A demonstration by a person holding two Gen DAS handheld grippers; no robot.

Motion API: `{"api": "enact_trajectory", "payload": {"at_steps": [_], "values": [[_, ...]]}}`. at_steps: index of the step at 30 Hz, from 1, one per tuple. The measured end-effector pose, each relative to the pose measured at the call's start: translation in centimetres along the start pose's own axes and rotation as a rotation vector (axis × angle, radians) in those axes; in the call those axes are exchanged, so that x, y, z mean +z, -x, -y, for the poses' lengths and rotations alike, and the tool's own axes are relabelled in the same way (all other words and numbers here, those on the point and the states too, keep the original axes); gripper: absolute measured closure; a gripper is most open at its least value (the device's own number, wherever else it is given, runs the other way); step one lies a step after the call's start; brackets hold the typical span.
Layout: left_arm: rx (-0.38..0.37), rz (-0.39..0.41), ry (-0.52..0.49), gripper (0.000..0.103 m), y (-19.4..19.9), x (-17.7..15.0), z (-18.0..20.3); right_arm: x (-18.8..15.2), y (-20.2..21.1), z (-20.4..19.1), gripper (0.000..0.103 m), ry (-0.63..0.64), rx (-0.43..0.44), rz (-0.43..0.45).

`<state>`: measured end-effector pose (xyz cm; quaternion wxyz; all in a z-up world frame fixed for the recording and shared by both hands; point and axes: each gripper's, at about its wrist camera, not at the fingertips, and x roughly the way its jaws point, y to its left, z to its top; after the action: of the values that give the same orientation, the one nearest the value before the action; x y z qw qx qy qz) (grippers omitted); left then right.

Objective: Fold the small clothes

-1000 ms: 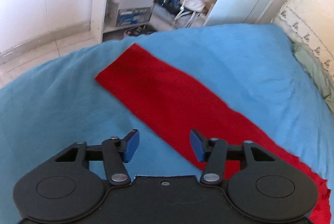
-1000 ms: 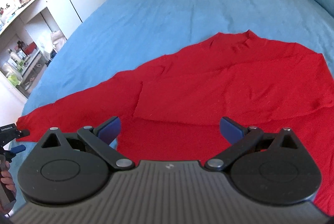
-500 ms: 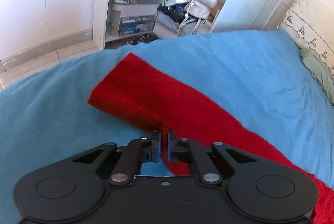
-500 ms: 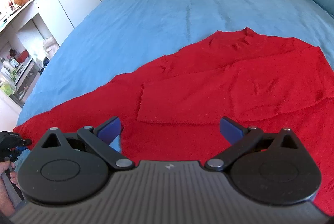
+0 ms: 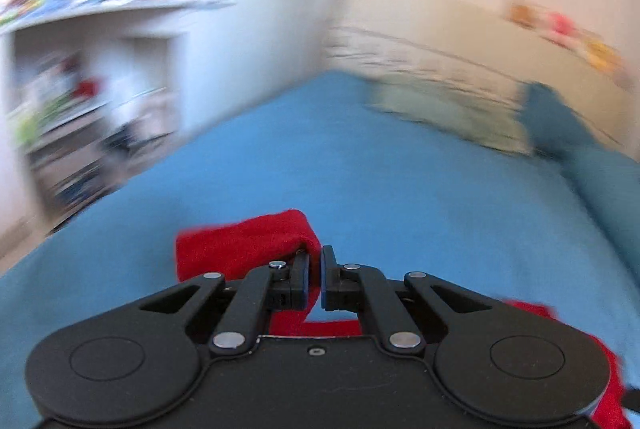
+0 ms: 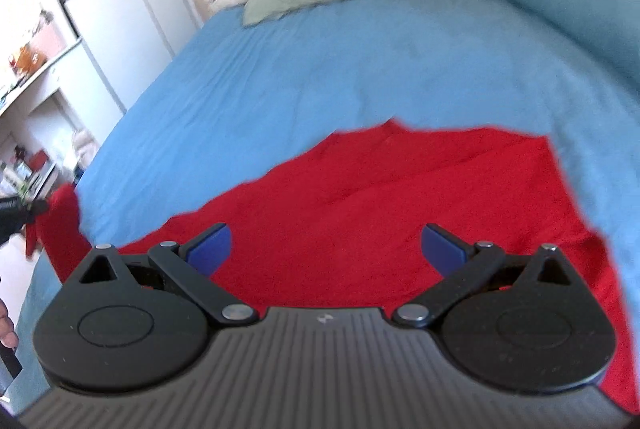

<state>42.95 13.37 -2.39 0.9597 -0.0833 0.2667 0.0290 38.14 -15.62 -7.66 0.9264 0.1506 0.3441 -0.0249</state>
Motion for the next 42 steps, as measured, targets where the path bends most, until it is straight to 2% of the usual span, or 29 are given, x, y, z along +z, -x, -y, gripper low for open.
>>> {"api": "enact_trajectory", "payload": {"at_steps": [3, 5, 7, 10, 12, 14, 16, 17, 18, 19, 20, 21, 24, 27, 33, 38, 42], "values": [[-0.143, -0.017, -0.136, 0.098, -0.4, -1.2, 8.8, 1.4, 1.3, 3.6, 0.0, -0.011, -0.03, 0.031], [-0.225, -0.064, -0.182, 0.098, -1.3, -3.2, 13.6, 1.9, 1.8, 5.9, 0.0, -0.013, -0.053, 0.046], [-0.274, -0.122, -0.227, 0.098, -2.7, -6.3, 17.7, 1.9, 2.0, 8.1, 0.0, 0.0, -0.079, 0.049], [-0.297, -0.228, -0.288, 0.098, -5.4, -11.5, 21.8, 1.2, 1.7, 11.0, 0.0, 0.026, -0.114, 0.03], [-0.307, -0.291, -0.293, 0.098, -6.9, -14.0, 23.1, 0.5, 1.2, 12.7, 0.0, 0.022, -0.121, 0.0], [-0.294, -0.322, -0.318, 0.097, -7.3, -15.8, 23.7, -0.2, 0.7, 14.3, 0.0, 0.008, -0.126, -0.029], [-0.288, -0.331, -0.331, 0.094, -7.1, -16.4, 23.6, -0.7, 0.2, 15.6, 0.0, -0.003, -0.127, -0.053], [-0.29, -0.328, -0.327, 0.086, -6.8, -16.4, 23.1, -0.9, 0.1, 16.0, 0.0, -0.007, -0.126, -0.061], [-0.291, -0.326, -0.323, 0.065, -6.6, -16.1, 22.7, -1.0, 0.0, 16.3, 0.0, -0.008, -0.122, -0.067], [-0.289, -0.322, -0.321, 0.052, -6.3, -15.9, 22.5, -1.0, -0.2, 16.4, 0.0, -0.005, -0.118, -0.07], [-0.279, -0.311, -0.32, 0.034, -5.9, -15.8, 22.0, -0.8, -0.3, 16.1, 0.0, 0.013, -0.104, -0.073], [-0.261, -0.295, -0.322, 0.03, -5.3, -15.4, 21.3, -0.8, -0.3, 16.1, 0.0, 0.013, -0.104, -0.073], [-0.197, -0.273, -0.327, 0.03, -3.2, -14.3, 18.4, -0.2, -0.7, 14.3, 0.0, 0.065, -0.069, -0.075], [-0.121, -0.279, -0.307, 0.029, -2.7, -13.3, 15.2, 0.6, -2.1, 11.0, 0.0, 0.176, -0.048, -0.093], [-0.007, -0.304, -0.245, 0.029, -3.8, -12.8, 9.3, -0.8, -8.7, 4.2, 0.0, 0.364, 0.002, -0.154], [0.015, -0.324, -0.245, 0.029, -4.3, -13.1, 6.9, -3.4, -13.4, 0.3, 0.0, 0.517, -0.094, -0.156], [0.013, -0.328, -0.232, 0.029, -4.2, -13.0, 6.0, -3.2, -14.9, 0.9, 0.007, 0.443, -0.159, -0.141]]}}
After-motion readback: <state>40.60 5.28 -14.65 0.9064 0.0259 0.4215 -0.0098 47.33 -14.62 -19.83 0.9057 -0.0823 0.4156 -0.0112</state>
